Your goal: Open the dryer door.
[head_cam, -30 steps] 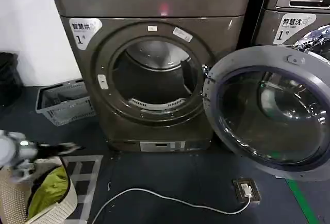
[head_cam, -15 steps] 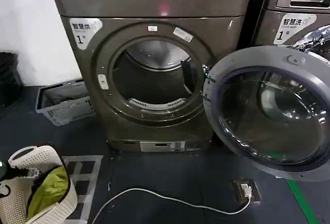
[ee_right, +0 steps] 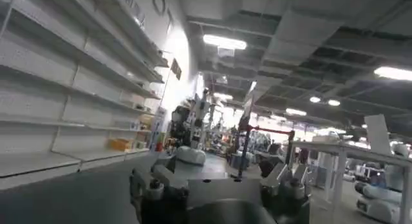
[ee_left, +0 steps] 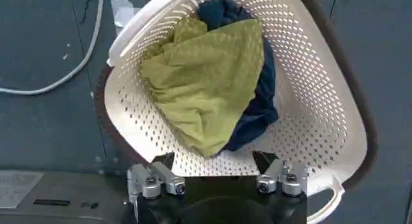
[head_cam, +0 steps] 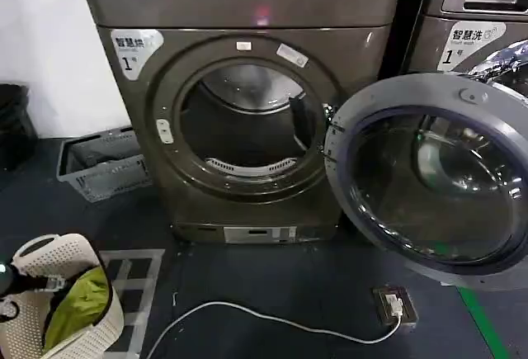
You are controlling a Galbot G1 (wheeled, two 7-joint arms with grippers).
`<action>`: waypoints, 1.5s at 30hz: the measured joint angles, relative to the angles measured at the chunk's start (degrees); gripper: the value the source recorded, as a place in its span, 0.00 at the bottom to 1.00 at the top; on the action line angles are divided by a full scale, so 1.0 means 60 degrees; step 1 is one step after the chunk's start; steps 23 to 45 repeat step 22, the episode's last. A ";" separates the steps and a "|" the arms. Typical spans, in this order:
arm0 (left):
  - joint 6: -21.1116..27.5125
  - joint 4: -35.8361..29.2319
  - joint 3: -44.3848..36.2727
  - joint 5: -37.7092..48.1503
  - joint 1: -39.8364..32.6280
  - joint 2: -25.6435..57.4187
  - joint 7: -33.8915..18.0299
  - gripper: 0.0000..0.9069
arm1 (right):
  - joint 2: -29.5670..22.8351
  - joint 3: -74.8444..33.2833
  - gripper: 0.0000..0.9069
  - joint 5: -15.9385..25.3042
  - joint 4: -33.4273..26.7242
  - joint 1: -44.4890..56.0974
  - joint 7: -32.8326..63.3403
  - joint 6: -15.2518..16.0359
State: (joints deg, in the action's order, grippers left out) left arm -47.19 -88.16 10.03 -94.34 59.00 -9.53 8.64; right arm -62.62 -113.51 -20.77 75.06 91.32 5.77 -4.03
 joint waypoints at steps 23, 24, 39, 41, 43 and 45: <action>-0.0001 0.0078 -0.0007 0.0246 0.0056 0.0043 0.0011 1.00 | -0.0068 0.0060 1.00 0.0202 0.0037 -0.0060 -0.0201 -0.0168; -0.0001 0.0078 -0.0007 0.0246 0.0056 0.0043 0.0011 1.00 | -0.0068 0.0060 1.00 0.0202 0.0037 -0.0060 -0.0201 -0.0168; -0.0001 0.0078 -0.0007 0.0246 0.0056 0.0043 0.0011 1.00 | -0.0068 0.0060 1.00 0.0202 0.0037 -0.0060 -0.0201 -0.0168; -0.0001 0.0078 -0.0007 0.0246 0.0056 0.0043 0.0011 1.00 | -0.0068 0.0060 1.00 0.0202 0.0037 -0.0060 -0.0201 -0.0168; -0.0001 0.0078 -0.0007 0.0246 0.0056 0.0043 0.0011 1.00 | -0.0068 0.0060 1.00 0.0202 0.0037 -0.0060 -0.0201 -0.0168; -0.0001 0.0078 -0.0007 0.0246 0.0056 0.0043 0.0011 1.00 | -0.0068 0.0060 1.00 0.0202 0.0037 -0.0060 -0.0201 -0.0168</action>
